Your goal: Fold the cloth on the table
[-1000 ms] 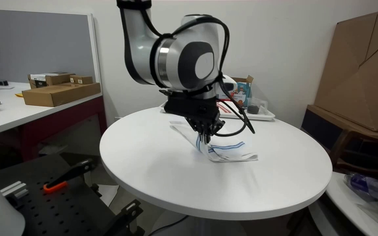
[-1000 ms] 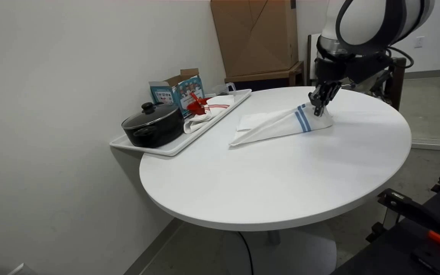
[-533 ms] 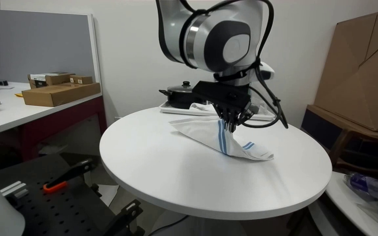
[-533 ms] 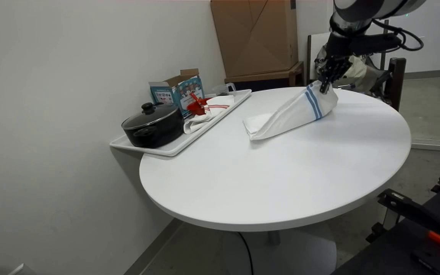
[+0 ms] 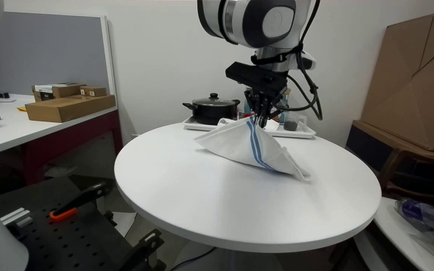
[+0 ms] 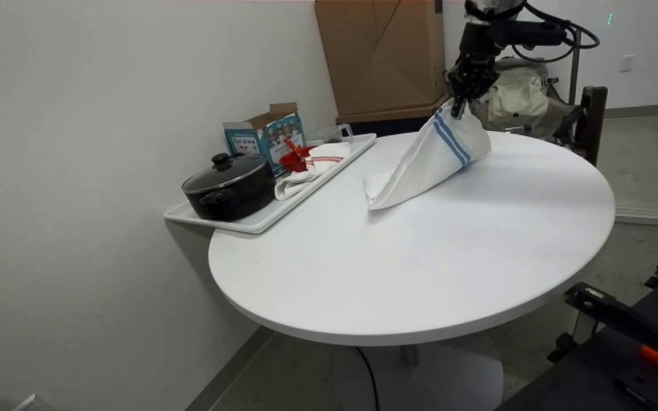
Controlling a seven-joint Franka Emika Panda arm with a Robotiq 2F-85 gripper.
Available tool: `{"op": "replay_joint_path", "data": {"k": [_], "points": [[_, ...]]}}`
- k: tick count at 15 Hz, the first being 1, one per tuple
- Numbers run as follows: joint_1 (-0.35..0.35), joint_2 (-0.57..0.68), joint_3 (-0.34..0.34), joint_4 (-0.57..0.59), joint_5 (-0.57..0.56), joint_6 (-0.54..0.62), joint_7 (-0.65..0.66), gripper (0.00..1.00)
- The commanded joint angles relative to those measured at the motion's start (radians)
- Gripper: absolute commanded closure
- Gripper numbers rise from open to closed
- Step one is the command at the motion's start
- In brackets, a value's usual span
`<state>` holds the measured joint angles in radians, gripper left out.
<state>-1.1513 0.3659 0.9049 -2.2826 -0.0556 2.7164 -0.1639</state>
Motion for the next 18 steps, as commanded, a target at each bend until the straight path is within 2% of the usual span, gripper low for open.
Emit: {"op": "replay_joint_path", "data": {"k": [1,5,7,9,13,18], "points": [[0.118,-0.006,-0.151,0.091,0.195,-0.201,-0.050,0.93],[0.296,0.021,-0.443,0.180,0.307,-0.371,-0.021,0.93],[0.388,0.043,-0.593,0.221,0.347,-0.425,-0.013,0.93],[0.461,0.072,-0.710,0.261,0.370,-0.460,-0.002,0.93],[0.572,0.116,-0.850,0.319,0.413,-0.503,-0.001,0.93],[0.679,0.166,-0.950,0.390,0.411,-0.527,0.018,0.93]]}}
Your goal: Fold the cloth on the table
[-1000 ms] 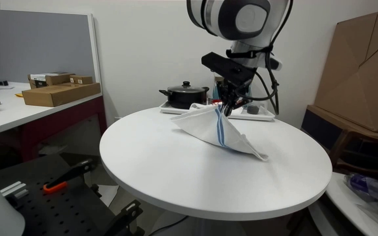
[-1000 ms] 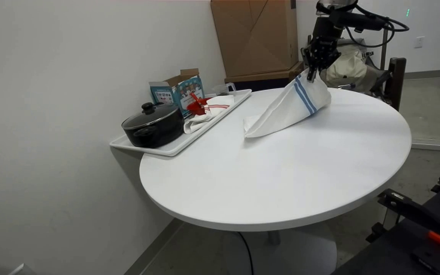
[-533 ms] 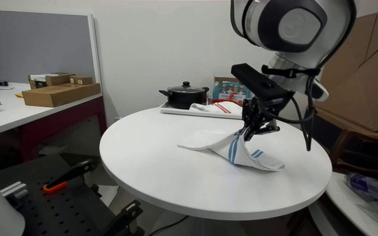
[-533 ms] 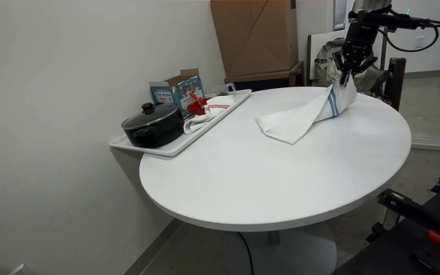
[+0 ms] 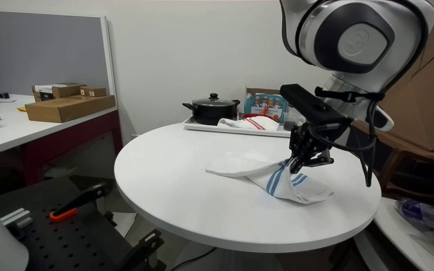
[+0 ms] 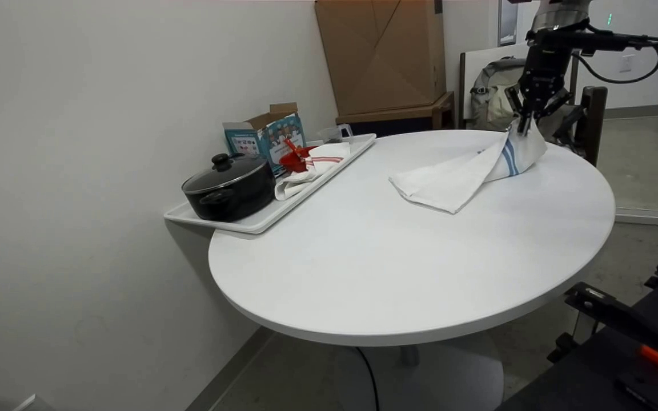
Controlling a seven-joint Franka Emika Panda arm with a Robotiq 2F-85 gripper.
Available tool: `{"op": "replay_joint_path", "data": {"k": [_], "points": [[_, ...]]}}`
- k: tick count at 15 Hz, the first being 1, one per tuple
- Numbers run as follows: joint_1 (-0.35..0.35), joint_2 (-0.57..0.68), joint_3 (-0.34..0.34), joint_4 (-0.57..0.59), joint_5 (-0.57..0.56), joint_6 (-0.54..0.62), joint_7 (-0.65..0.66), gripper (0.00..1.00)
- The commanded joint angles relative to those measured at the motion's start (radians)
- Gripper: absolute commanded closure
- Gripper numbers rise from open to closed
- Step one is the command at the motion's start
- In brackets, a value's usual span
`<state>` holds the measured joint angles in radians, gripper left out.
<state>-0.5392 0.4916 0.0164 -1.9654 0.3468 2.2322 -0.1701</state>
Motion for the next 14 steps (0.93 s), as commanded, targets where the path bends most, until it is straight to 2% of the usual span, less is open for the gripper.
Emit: {"op": "replay_joint_path", "data": {"k": [1,5,9,12,14], "points": [[0.083,0.052,-0.075,0.092,0.002,-0.047,0.032,0.93],[0.129,0.083,-0.124,0.170,-0.061,-0.126,0.047,0.93],[0.162,0.112,-0.180,0.253,-0.210,-0.287,0.044,0.93],[0.171,0.133,-0.207,0.290,-0.291,-0.328,0.041,0.93],[0.174,0.145,-0.214,0.299,-0.322,-0.314,0.040,0.93]]}}
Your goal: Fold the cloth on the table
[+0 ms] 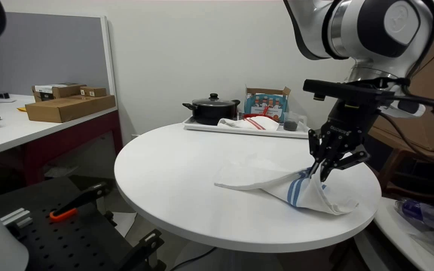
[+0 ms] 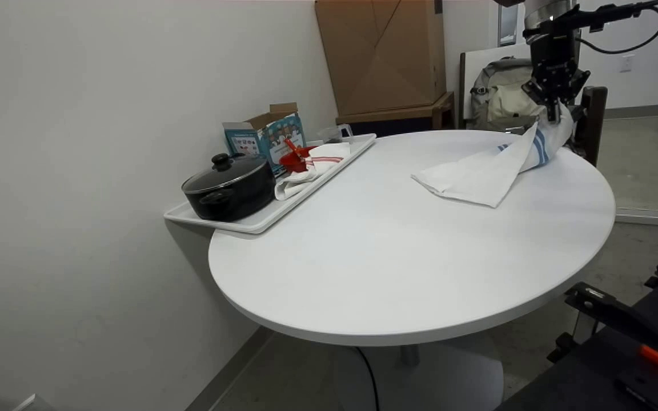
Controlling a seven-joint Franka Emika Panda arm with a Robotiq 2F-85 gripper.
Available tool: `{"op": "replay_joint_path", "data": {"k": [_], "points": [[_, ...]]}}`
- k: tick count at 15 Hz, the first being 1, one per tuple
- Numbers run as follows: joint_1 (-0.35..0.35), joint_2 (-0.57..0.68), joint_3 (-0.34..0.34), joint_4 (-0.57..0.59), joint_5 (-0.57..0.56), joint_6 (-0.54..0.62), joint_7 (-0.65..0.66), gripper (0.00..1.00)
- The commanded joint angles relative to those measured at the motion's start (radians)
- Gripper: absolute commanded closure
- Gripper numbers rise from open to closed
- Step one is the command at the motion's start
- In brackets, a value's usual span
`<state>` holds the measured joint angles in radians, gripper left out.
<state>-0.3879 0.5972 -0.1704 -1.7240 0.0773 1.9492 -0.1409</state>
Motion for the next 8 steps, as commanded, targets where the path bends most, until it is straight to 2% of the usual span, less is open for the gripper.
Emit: {"op": "replay_joint_path", "data": {"k": [1,7,8], "points": [[0.023,0.044,-0.029,0.059,-0.059,-0.001,0.016,0.93],[0.002,0.061,-0.007,0.044,0.048,0.281,0.099,0.95],[0.004,0.068,-0.007,0.044,0.059,0.320,0.112,0.67]]}}
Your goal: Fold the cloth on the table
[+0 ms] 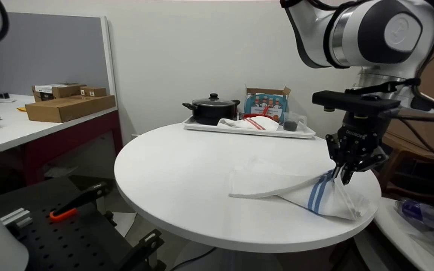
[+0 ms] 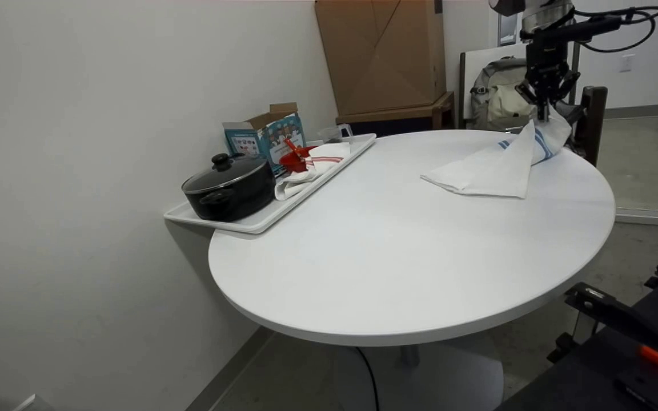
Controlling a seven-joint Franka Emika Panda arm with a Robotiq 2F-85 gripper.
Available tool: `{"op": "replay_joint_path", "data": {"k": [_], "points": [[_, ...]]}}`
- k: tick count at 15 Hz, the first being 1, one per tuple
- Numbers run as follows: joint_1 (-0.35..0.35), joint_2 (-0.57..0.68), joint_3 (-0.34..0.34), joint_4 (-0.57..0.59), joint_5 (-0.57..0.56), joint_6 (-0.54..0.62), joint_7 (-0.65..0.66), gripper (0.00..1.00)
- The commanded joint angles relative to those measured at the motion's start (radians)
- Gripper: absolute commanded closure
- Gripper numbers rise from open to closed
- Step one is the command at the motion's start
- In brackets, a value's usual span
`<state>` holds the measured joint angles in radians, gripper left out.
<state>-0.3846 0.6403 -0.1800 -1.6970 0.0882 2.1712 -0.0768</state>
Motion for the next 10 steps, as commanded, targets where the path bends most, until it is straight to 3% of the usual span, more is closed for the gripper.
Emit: {"op": "replay_joint_path", "data": {"k": [1,10], "points": [[0.003,0.033,0.003,0.015,0.067,0.139,0.071,0.66],[0.035,0.068,-0.020,-0.002,0.081,0.413,0.209,0.02]]}}
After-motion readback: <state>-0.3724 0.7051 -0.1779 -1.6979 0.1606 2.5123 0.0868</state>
